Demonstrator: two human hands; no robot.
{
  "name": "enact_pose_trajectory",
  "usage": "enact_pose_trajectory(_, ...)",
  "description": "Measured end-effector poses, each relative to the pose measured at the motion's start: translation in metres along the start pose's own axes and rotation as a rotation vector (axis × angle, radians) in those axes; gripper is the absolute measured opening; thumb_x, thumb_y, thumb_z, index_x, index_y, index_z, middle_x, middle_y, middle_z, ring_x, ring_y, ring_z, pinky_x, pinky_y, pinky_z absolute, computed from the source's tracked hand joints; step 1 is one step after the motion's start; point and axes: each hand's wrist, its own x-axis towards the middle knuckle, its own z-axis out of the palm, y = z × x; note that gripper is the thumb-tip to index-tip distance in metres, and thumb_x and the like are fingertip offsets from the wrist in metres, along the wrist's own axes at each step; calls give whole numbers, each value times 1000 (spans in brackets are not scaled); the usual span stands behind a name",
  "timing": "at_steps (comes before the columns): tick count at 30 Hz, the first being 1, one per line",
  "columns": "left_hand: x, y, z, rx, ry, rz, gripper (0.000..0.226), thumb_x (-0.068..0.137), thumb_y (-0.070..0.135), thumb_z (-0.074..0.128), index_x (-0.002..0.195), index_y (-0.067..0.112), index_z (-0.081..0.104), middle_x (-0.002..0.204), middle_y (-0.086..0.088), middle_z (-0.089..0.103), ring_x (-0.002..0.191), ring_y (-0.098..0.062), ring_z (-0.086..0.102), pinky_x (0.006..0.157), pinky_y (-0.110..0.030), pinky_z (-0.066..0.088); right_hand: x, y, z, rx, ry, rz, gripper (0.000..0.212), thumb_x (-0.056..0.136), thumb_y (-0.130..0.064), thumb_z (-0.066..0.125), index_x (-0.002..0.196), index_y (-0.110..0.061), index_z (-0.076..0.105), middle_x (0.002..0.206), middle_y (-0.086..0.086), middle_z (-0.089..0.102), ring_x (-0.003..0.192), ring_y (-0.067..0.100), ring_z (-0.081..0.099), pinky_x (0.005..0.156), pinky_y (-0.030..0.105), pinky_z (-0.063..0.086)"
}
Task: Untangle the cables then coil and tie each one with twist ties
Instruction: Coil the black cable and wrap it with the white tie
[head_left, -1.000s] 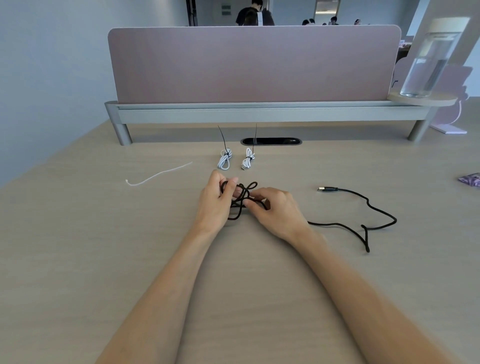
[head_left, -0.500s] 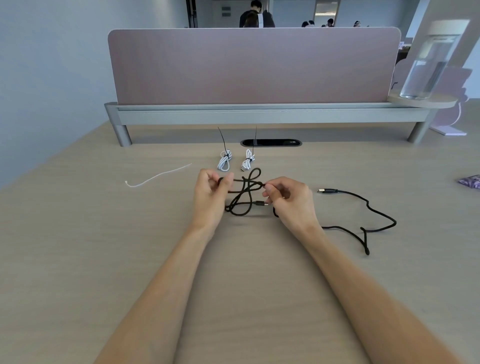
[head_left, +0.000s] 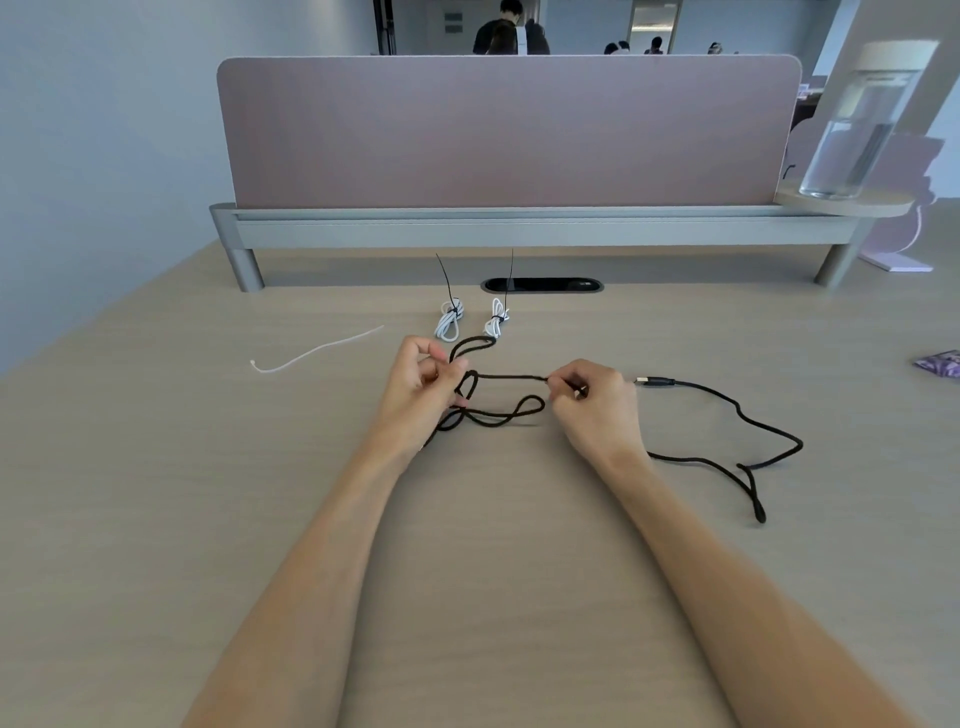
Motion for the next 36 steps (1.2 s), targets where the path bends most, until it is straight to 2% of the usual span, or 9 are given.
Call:
enact_pose_trajectory(3, -3, -2, 0, 13, -44, -29, 10, 98, 13, 51, 94, 19, 44, 64, 12, 48, 48, -2, 46, 60, -28, 44, -6, -3, 6, -163, -54, -162, 17, 83, -18, 58, 92, -22, 72, 86, -5, 70, 77, 15, 65, 76, 31, 53)
enact_pose_trajectory(7, -5, -3, 2, 80, -92, -40, 14, 100, 13, 45, 94, 26, 45, 89, 7, 63, 49, -2, 40, 52, -21, 38, -14, -7, 16, -242, -175, -418, 39, 85, -25, 61, 123, -18, 63, 112, 0, 66, 103, 18, 61, 91, 35, 49)
enact_pose_trajectory(13, -7, 1, 6, 30, -136, 11, 15, 101, 3, 36, 96, 17, 40, 121, 4, 64, 43, -12, 32, 37, -24, 37, -16, -13, 17, -27, -337, -351, 23, 94, -35, 57, 90, -16, 70, 78, 2, 69, 75, 19, 62, 73, 35, 52)
enact_pose_trajectory(17, -6, 3, 4, 45, -128, -23, 10, 100, 6, 43, 100, 15, 37, 116, 10, 68, 41, -8, 31, 38, -20, 32, -19, -14, 17, -76, -445, -389, 11, 87, -28, 67, 81, -19, 71, 76, -6, 65, 70, 10, 56, 68, 29, 48)
enact_pose_trajectory(21, -1, 3, -7, 142, 76, 31, 24, 92, 4, 55, 94, 25, 42, 96, 9, 72, 66, -1, 56, 61, -19, 40, -6, -4, 6, -341, -251, -419, 11, 91, -18, 58, 83, -13, 62, 90, 1, 63, 84, 25, 59, 73, 38, 47)
enact_pose_trajectory(26, 4, -7, -34, 776, 136, 169, 23, 86, 9, 60, 103, 22, 51, 91, 13, 65, 76, -15, 56, 69, -29, 39, 5, 8, -18, -653, -20, -199, 15, 94, -20, 52, 95, -10, 63, 104, 7, 64, 96, 34, 58, 75, 36, 42)
enact_pose_trajectory(31, 5, -10, -19, 500, 99, 62, 12, 88, 10, 59, 82, 20, 58, 64, 5, 55, 55, -4, 45, 56, -17, 36, 0, 6, -9, -746, -143, -360, 37, 80, -10, 51, 115, -13, 63, 115, 5, 61, 109, 30, 53, 89, 39, 37)
enact_pose_trajectory(33, 4, -9, -16, 458, 92, 36, 11, 86, 9, 61, 80, 19, 60, 62, 4, 52, 53, -2, 44, 53, -11, 35, -6, -3, -5, -623, -210, -464, 56, 72, -11, 48, 126, -11, 60, 124, 5, 60, 115, 29, 53, 99, 37, 35)
enact_pose_trajectory(36, 3, -11, -9, 432, 77, -1, 8, 85, 11, 62, 81, 18, 62, 68, -8, 59, 56, -5, 44, 53, -12, 35, -18, -19, 9, -387, -352, -380, 51, 79, -14, 51, 129, -9, 58, 130, 5, 59, 123, 25, 48, 104, 31, 36)
